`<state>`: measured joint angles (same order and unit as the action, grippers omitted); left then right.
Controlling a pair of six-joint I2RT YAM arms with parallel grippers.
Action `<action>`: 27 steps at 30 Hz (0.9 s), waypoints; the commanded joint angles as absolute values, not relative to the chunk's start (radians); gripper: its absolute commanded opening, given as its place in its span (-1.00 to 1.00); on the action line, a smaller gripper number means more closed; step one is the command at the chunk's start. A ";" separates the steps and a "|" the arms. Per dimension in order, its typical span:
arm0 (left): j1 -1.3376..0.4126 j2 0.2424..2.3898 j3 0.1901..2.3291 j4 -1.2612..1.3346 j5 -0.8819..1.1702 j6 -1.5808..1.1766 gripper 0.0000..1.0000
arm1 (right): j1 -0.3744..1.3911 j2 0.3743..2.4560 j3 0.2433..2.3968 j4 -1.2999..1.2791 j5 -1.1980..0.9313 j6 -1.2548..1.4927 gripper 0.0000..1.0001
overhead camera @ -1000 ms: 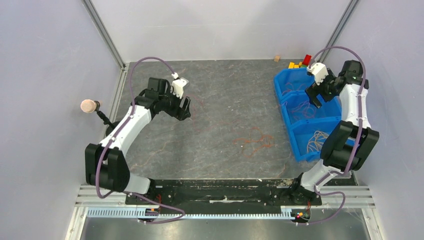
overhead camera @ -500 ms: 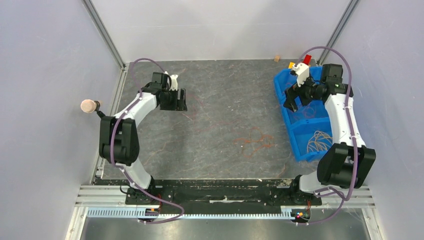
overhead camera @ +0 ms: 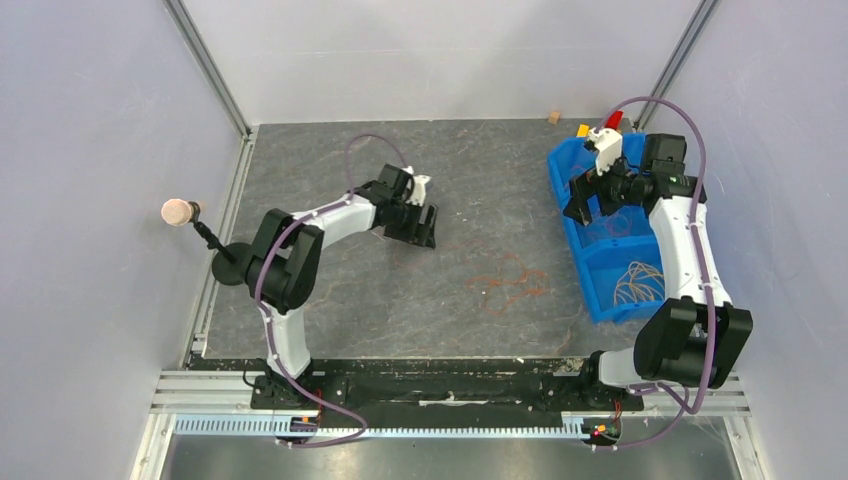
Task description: Untangle the cables
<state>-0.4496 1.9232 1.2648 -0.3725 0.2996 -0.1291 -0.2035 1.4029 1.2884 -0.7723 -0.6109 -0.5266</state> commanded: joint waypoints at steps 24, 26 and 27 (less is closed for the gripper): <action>-0.742 1.851 1.256 -0.416 0.096 0.287 -0.96 | -0.190 1.341 1.213 -0.631 -0.808 -0.503 0.87; -0.695 1.734 1.281 -0.475 0.311 0.369 -0.95 | -0.175 1.302 1.175 -0.552 -0.877 -0.473 0.90; -0.670 1.696 1.304 -0.508 0.391 0.393 -0.95 | -0.159 1.279 1.147 -0.489 -0.893 -0.444 0.92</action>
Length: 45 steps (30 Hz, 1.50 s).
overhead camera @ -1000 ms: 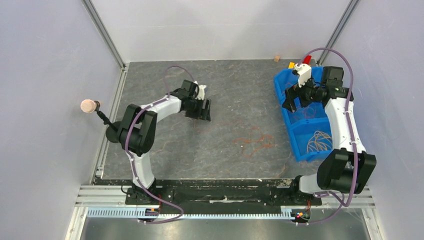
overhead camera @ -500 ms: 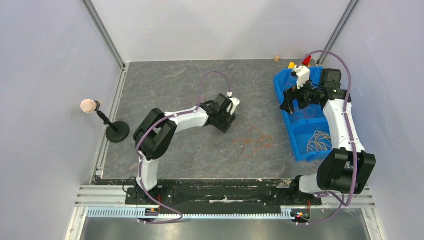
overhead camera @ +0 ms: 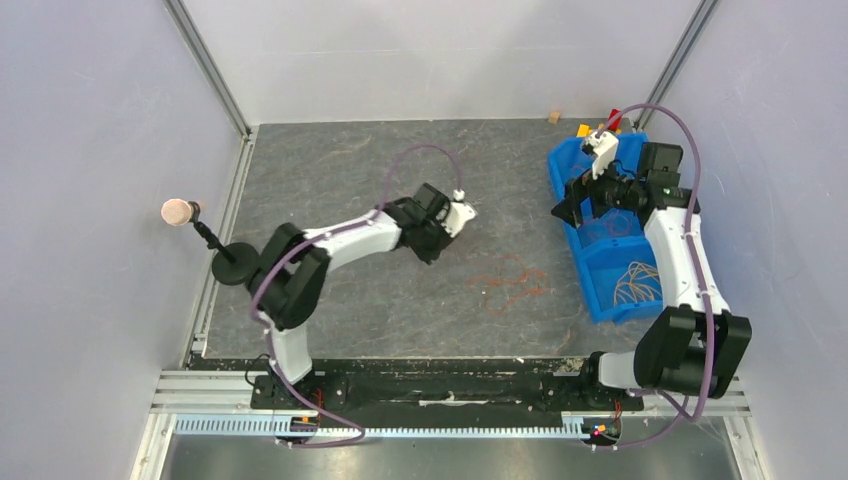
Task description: Untangle the cables
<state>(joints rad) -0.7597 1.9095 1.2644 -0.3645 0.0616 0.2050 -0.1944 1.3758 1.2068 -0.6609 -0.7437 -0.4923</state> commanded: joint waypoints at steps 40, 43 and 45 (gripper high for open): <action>-0.483 1.308 1.318 -0.413 0.798 0.303 0.50 | 0.305 1.194 1.143 0.094 -0.710 0.124 -1.00; -0.479 1.309 1.327 -0.377 0.755 0.272 0.63 | 0.202 1.178 1.177 0.040 -0.749 0.144 -1.00; -0.470 1.307 1.314 -0.361 0.749 0.276 0.64 | 0.141 1.160 1.215 -0.026 -0.760 0.126 -1.00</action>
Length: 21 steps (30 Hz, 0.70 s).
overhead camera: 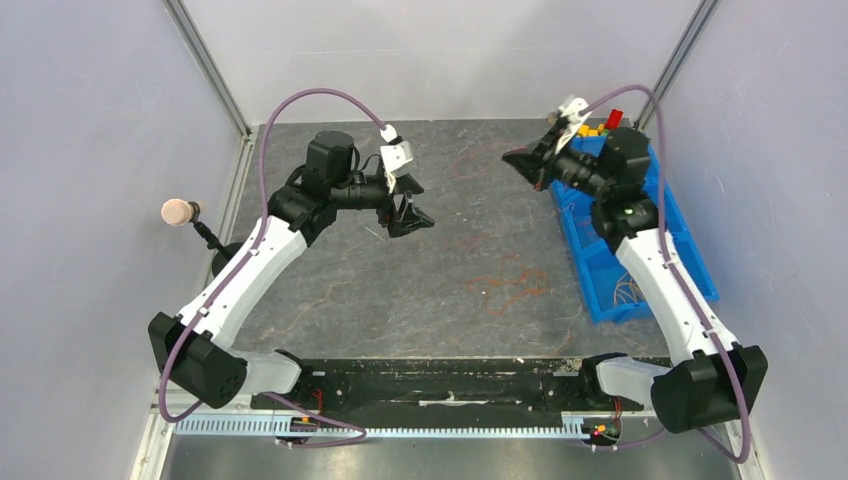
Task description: Untangle the cables
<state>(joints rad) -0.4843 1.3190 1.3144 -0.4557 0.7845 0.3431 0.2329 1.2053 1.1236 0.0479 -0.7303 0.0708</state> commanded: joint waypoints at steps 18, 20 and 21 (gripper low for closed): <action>-0.468 1.343 1.275 -0.351 0.744 0.275 0.64 | -0.403 1.306 1.547 -0.352 -0.953 -0.119 -1.00; -0.468 1.335 1.267 -0.354 0.738 0.276 0.64 | -0.441 1.326 1.562 -0.384 -0.963 -0.170 -1.00; -0.469 1.330 1.261 -0.353 0.738 0.277 0.64 | -0.455 1.332 1.559 -0.396 -0.968 -0.203 -1.00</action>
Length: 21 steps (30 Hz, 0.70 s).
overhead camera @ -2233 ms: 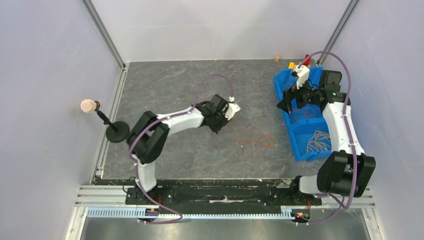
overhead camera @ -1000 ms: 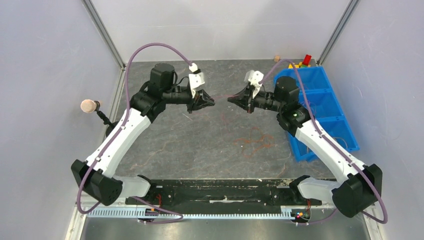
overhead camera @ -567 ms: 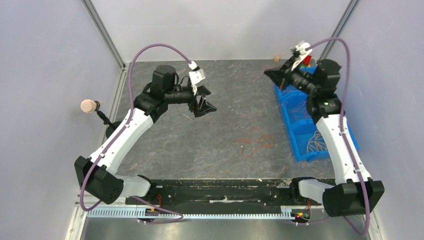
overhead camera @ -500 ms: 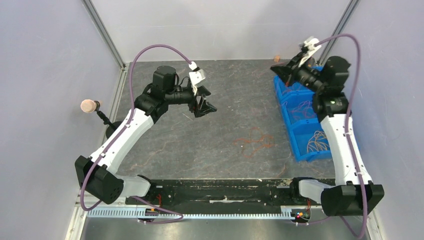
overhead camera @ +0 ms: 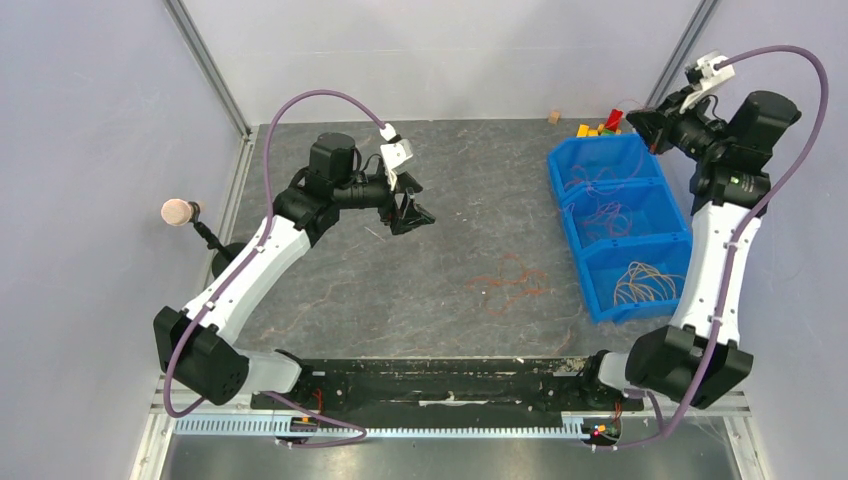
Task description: Untangle the cables
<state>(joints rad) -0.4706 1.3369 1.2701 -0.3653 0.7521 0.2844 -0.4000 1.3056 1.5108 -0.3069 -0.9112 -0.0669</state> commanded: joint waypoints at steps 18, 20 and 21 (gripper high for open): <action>-0.467 1.284 1.201 -0.424 0.667 0.333 0.64 | -0.447 1.647 1.492 -0.924 -0.683 -1.160 -1.00; -0.467 1.285 1.198 -0.431 0.661 0.337 0.64 | -0.407 1.696 1.485 -0.922 -0.610 -1.211 -1.00; -0.468 1.286 1.199 -0.432 0.657 0.340 0.64 | -0.391 1.716 1.481 -0.913 -0.589 -1.221 -1.00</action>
